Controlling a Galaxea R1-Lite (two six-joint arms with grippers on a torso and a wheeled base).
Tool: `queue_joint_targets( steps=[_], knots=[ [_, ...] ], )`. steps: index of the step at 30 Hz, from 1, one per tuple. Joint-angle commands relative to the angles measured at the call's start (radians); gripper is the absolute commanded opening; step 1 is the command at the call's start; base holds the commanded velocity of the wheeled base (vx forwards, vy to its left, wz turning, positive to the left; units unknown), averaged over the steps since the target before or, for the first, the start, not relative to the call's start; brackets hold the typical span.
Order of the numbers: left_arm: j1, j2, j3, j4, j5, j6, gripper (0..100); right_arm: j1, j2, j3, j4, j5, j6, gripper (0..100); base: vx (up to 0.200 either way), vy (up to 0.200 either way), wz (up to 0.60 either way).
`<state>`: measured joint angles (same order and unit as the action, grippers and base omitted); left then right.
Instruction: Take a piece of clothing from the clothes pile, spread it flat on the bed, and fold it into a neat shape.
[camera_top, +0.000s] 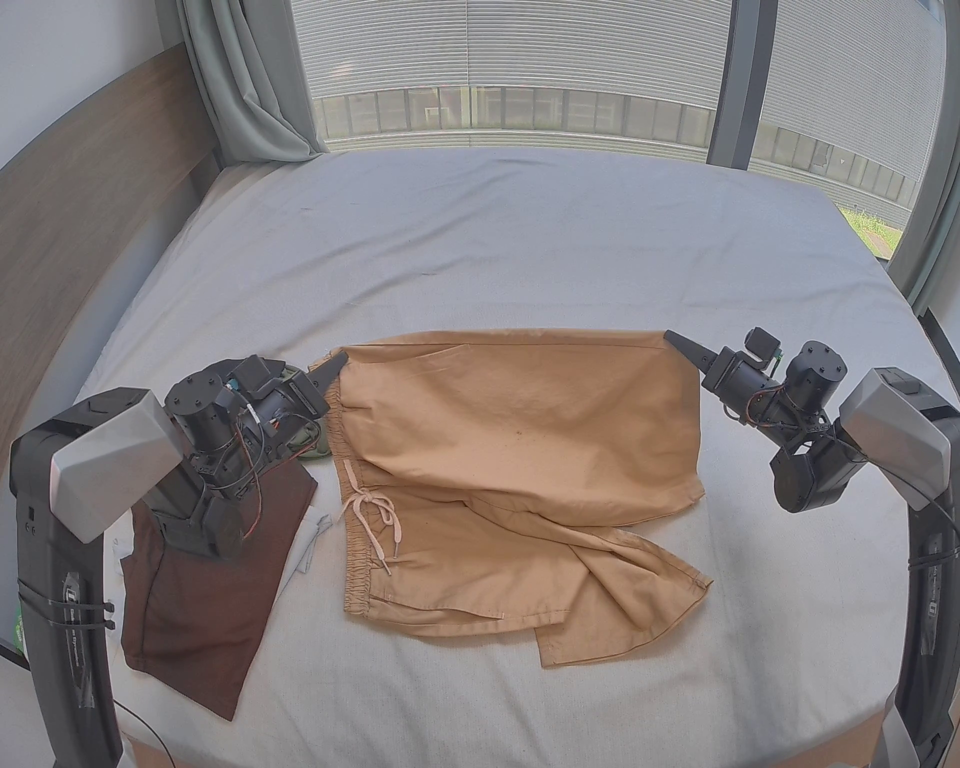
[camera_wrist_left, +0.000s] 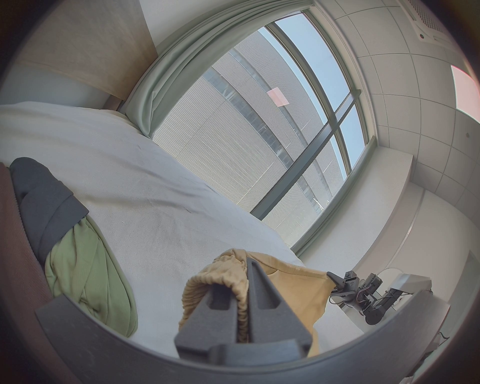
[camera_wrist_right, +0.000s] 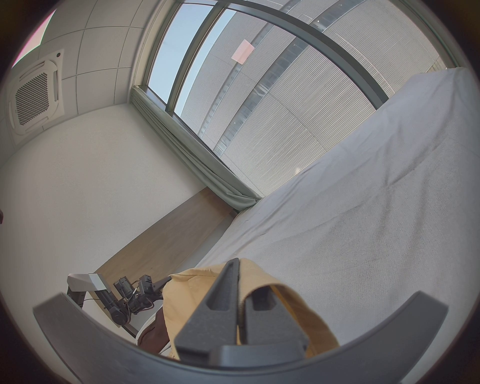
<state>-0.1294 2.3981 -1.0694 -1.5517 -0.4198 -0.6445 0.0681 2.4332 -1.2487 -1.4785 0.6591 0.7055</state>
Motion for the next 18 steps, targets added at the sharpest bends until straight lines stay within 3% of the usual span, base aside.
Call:
queue_joint_targets(
  steps=[1, 7, 8, 12, 13, 15, 18],
  knots=[
    [-0.001, 0.027, -0.024, -0.001, 0.003, -0.001, 0, 0.001, 0.021, -0.029, 0.009, -0.001, 0.000, 0, 0.000, 0.000, 0.00],
    [-0.001, 0.049, -0.047, 0.001, 0.004, -0.001, 0, -0.002, 0.043, -0.071, 0.017, -0.006, 0.000, 0, 0.000, 0.000, 0.00],
    [-0.001, 0.050, -0.050, 0.001, 0.004, -0.003, 100, -0.002, 0.047, -0.080, 0.018, -0.006, 0.000, 0, 0.000, 0.000, 0.00],
    [-0.001, 0.055, -0.066, 0.002, 0.004, -0.007, 100, -0.004, 0.052, -0.101, 0.024, -0.012, 0.002, 0, 0.000, 0.000, 0.00],
    [0.001, 0.055, -0.066, 0.002, 0.004, -0.011, 100, -0.004, 0.052, -0.104, 0.026, -0.015, 0.000, 100, 0.000, 0.000, 0.00],
    [-0.001, 0.052, -0.064, 0.001, 0.004, -0.058, 100, -0.001, 0.063, -0.132, 0.037, -0.061, 0.000, 100, 0.000, 0.000, 0.00],
    [-0.001, 0.049, -0.054, 0.002, 0.004, -0.092, 100, -0.001, 0.063, -0.106, 0.040, -0.062, -0.001, 100, 0.000, 0.000, 0.00]
  ],
)
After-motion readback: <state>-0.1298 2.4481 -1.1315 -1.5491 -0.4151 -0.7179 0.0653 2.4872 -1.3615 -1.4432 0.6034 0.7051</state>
